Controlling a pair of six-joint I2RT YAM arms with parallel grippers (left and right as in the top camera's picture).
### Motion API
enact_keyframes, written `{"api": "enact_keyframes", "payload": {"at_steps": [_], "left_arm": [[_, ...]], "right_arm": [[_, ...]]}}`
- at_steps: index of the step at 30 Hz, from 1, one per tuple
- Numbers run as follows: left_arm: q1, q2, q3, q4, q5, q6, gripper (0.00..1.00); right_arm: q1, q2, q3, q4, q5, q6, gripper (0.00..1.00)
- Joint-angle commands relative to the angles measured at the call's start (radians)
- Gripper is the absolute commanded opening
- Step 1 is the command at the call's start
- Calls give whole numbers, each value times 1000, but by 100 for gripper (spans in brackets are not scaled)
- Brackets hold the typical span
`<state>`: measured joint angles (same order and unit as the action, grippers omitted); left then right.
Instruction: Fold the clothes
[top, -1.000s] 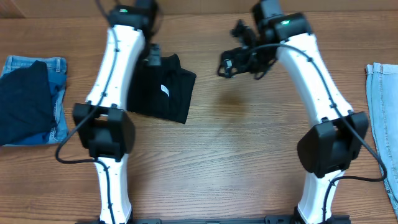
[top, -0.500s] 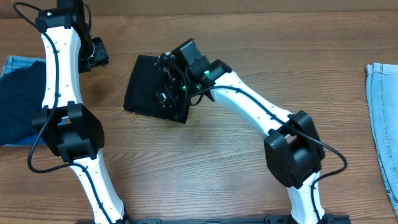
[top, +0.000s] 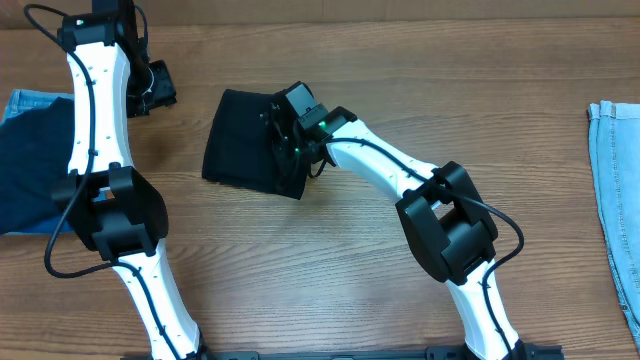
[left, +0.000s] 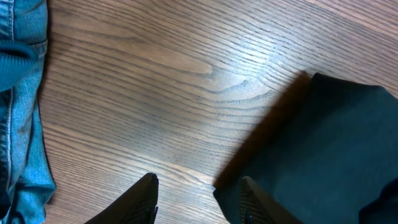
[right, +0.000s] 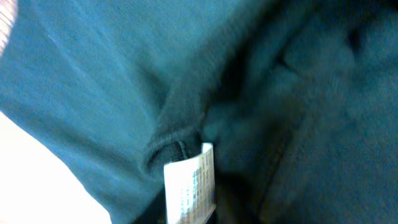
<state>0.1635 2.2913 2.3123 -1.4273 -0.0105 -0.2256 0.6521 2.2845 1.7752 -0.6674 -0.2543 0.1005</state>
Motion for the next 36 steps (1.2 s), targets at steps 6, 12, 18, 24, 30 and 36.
{"api": "enact_keyframes", "payload": {"at_steps": [6,12,18,24,30,36], "left_arm": [[-8,-3,24,-1,12,24,45],[-10,-3,24,-2,11,24,46],[-12,-3,24,3,11,24,47],[-14,-3,24,-4,11,24,47],[-14,-3,24,-12,12,24,46],[-14,-3,24,-13,12,27,46]], "right_arm": [[-72,-127,13,-118,154,13,43],[-69,-134,60,-184,243,-4,56],[-11,-162,280,-211,-43,-135,51],[31,-49,260,-168,139,-69,61],[12,43,259,-122,208,-70,65],[-5,48,258,-101,206,-70,59]]}}
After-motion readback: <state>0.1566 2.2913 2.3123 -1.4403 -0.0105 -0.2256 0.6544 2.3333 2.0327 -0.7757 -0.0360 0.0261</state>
